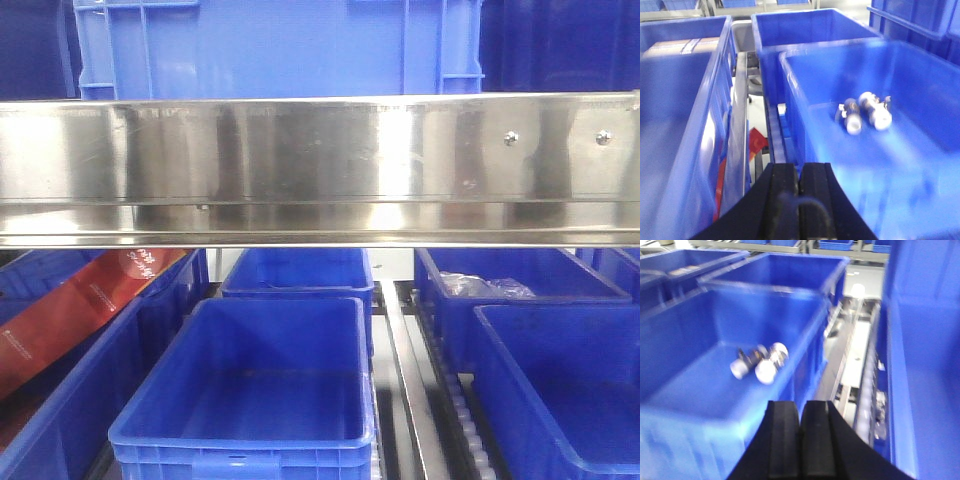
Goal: Place valve from conveyor to right shelf box
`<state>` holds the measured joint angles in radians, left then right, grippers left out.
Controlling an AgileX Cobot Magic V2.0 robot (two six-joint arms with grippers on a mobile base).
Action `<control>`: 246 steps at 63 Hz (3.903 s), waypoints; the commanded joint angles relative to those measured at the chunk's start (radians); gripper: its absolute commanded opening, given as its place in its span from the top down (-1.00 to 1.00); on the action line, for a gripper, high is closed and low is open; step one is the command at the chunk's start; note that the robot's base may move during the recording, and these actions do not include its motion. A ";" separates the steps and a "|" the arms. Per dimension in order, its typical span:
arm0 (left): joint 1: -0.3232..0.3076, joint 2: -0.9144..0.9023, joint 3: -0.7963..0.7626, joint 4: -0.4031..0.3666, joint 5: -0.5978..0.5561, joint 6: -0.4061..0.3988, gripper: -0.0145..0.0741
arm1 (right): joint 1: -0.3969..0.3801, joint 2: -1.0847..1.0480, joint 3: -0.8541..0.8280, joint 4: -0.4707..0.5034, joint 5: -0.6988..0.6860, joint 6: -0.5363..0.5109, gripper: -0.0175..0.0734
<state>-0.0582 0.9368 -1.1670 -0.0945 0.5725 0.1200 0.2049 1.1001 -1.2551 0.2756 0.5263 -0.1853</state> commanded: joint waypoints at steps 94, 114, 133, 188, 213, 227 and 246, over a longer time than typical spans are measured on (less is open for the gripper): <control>0.007 -0.556 0.718 -0.040 -0.337 -0.008 0.92 | 0.000 -0.758 0.934 -0.062 -0.377 -0.044 0.96; 0.135 -0.722 0.915 0.002 -0.452 -0.008 0.92 | 0.000 -0.758 0.934 -0.062 -0.377 -0.044 0.96; 0.165 -0.937 1.167 0.002 -0.612 -0.008 0.92 | 0.000 -0.758 0.934 -0.062 -0.377 -0.044 0.96; 0.163 -0.937 1.167 0.012 -0.564 -0.008 0.92 | 0.000 -0.761 0.934 -0.062 -0.377 -0.044 0.96; 0.163 -0.937 1.167 0.012 -0.564 -0.008 0.92 | -0.069 -0.784 0.935 -0.153 -0.340 -0.031 0.96; 0.163 -0.937 1.167 0.012 -0.564 -0.008 0.92 | -0.226 -0.916 1.025 -0.166 -0.343 0.039 0.96; 0.163 -0.937 1.167 0.012 -0.564 -0.008 0.92 | -0.248 -1.100 1.251 -0.177 -0.430 0.090 0.96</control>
<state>0.1040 0.0048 0.0024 -0.0868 0.0247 0.1186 -0.0383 0.0313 -0.0424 0.1074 0.1400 -0.1026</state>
